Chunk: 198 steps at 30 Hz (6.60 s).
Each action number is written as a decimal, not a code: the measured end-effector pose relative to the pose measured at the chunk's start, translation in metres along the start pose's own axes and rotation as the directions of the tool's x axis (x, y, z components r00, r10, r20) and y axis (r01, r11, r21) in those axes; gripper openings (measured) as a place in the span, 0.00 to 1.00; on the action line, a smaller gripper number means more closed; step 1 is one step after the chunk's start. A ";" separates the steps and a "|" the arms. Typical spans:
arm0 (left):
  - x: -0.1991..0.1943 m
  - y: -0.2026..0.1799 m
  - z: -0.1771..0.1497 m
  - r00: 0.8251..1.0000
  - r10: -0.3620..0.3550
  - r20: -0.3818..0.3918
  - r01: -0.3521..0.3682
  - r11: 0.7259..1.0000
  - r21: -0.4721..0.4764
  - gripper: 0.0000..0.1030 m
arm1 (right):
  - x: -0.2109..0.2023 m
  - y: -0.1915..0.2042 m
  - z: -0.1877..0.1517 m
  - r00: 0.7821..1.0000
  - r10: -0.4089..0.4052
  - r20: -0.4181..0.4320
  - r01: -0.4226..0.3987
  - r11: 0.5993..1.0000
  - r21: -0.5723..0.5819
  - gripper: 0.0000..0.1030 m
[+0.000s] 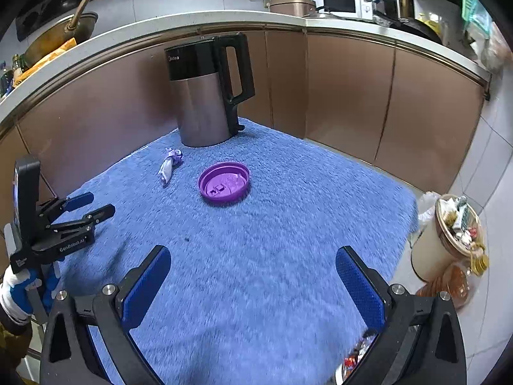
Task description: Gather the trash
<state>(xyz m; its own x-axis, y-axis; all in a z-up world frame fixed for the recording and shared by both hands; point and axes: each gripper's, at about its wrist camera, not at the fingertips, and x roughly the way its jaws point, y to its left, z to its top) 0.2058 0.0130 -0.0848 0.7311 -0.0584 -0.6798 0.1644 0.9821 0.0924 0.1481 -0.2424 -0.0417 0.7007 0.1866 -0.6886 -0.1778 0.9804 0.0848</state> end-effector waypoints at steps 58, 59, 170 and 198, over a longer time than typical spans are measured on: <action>-0.003 -0.004 0.068 0.978 -0.208 0.031 0.210 0.960 -0.186 0.15 | 0.018 -0.003 0.035 1.000 -0.004 -0.002 0.004 1.000 0.023 0.05; -0.019 -0.009 0.069 0.974 -0.222 0.052 0.228 0.958 -0.175 0.15 | 0.007 -0.005 0.032 1.000 -0.009 0.007 0.009 1.000 0.030 0.05; -0.112 -0.228 -0.012 0.977 -0.206 0.058 0.180 0.937 0.300 0.55 | -0.110 -0.109 -0.099 0.944 -0.307 0.120 0.262 0.919 0.294 0.88; -0.181 -0.083 -0.014 0.944 0.050 0.327 -0.046 0.999 -0.022 0.78 | -0.136 0.006 -0.064 0.905 -0.348 0.246 0.324 0.937 0.135 1.00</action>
<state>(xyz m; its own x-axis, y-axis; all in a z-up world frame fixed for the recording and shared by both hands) 0.0509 -0.0552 0.0203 0.9149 -0.0644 -0.3985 0.1162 0.9874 0.1073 0.0076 -0.2663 0.0066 0.8655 -0.1569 -0.4757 0.1534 0.9871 -0.0463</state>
